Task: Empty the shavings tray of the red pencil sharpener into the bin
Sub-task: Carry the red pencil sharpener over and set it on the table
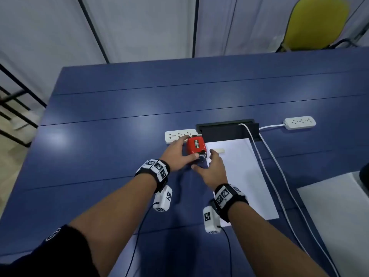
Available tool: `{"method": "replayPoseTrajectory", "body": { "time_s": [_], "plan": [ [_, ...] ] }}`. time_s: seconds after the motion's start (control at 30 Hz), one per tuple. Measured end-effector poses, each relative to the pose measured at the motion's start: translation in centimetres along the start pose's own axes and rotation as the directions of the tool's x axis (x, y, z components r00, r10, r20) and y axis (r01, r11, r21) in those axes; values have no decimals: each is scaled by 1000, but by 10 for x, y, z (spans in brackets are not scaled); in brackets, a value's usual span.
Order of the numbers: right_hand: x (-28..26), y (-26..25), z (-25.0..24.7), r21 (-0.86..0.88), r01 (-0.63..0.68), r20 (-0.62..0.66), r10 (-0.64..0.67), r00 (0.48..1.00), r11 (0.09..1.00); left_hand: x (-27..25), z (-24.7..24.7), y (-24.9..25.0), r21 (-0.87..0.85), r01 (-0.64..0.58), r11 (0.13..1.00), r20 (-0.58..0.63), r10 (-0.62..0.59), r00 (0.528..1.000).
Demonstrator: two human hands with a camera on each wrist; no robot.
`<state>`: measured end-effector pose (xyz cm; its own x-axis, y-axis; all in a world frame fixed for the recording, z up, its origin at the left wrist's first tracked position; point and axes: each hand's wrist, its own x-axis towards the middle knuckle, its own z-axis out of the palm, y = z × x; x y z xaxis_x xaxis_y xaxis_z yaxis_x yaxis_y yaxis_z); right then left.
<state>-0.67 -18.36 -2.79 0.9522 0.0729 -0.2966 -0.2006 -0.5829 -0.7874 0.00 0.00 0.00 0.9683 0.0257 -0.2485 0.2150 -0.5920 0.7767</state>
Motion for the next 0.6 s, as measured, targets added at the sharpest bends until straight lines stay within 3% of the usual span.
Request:
{"method": "replayPoseTrajectory", "body": {
  "time_s": [0.17, 0.6],
  "plan": [
    [11, -8, 6, 106, 60, 20, -62, 998, 993, 12, 0, 5, -6, -27, 1000, 1, 27, 1000],
    [19, -18, 19, 52, 30, -44, -27, 999, 998, 24, -1, -1, -112, -31, 993, -14, 30, 999]
  ]
}}
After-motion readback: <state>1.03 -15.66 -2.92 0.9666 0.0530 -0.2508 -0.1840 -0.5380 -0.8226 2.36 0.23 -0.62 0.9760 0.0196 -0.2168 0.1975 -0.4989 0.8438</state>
